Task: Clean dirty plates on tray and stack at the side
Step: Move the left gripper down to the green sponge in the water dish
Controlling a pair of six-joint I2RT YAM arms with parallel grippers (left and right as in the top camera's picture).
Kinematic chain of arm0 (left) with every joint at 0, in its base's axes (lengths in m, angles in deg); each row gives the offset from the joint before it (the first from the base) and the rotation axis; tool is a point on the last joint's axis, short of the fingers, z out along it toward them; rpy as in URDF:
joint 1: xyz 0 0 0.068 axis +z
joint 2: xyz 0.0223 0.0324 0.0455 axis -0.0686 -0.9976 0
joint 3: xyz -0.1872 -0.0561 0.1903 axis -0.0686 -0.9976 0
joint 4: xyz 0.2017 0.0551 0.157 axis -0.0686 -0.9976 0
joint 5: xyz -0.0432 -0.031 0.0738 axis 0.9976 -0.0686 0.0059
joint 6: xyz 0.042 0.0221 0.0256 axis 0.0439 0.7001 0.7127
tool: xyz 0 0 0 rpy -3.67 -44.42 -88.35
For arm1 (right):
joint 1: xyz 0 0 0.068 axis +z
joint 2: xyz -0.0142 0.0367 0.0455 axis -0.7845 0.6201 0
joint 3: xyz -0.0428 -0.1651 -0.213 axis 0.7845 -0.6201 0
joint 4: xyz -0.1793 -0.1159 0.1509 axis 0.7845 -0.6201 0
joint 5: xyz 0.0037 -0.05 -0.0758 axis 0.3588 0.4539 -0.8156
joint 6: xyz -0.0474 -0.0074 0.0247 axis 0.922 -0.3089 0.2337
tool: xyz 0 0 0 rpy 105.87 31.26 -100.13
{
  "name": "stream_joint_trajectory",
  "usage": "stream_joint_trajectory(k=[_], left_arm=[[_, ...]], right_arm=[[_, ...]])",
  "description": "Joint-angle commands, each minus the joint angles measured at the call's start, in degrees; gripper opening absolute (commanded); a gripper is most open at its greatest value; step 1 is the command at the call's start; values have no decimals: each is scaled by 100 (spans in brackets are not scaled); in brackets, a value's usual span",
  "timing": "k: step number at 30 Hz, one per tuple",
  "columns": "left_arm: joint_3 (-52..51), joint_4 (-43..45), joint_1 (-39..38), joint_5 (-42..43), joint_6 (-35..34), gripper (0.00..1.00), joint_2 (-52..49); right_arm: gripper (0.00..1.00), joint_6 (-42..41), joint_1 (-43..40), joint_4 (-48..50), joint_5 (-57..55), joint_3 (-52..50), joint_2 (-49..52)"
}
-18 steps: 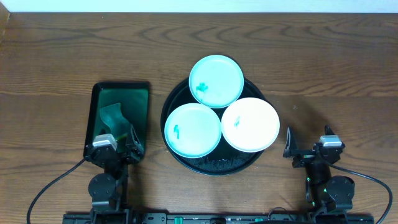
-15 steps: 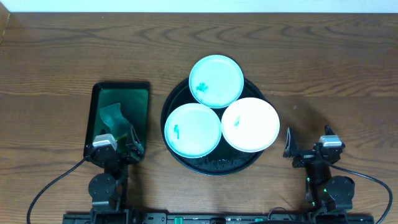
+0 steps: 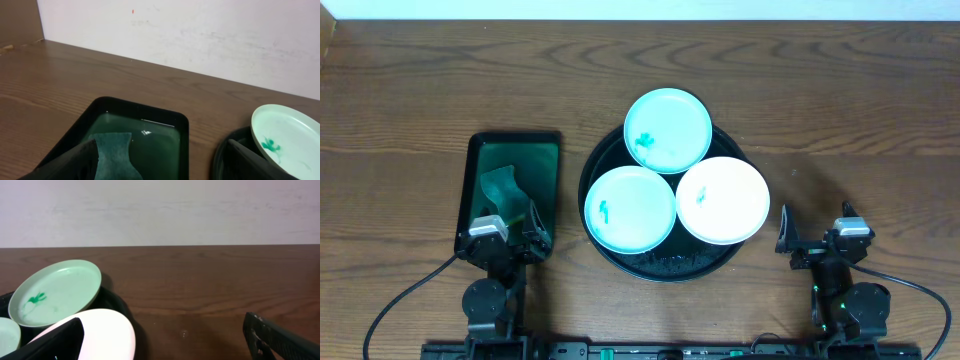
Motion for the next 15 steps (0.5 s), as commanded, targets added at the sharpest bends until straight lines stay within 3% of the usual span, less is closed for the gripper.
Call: stream_joint_trajectory(k=[1,7,12,15], left_arm=[[-98,-251,-24,-15,96,80,17],[-98,-151,-24,0,44,80,17],[-96,503,-24,1537,-1880,80,17],[-96,940,-22,1718,-2498,80,17]], right_arm=[[99,48,-46,-22,-13,-9,-22],[99,48,-46,-22,-13,-9,-22],[99,48,-46,-22,-13,-9,-22],[99,48,-46,-22,-13,-9,-22]])
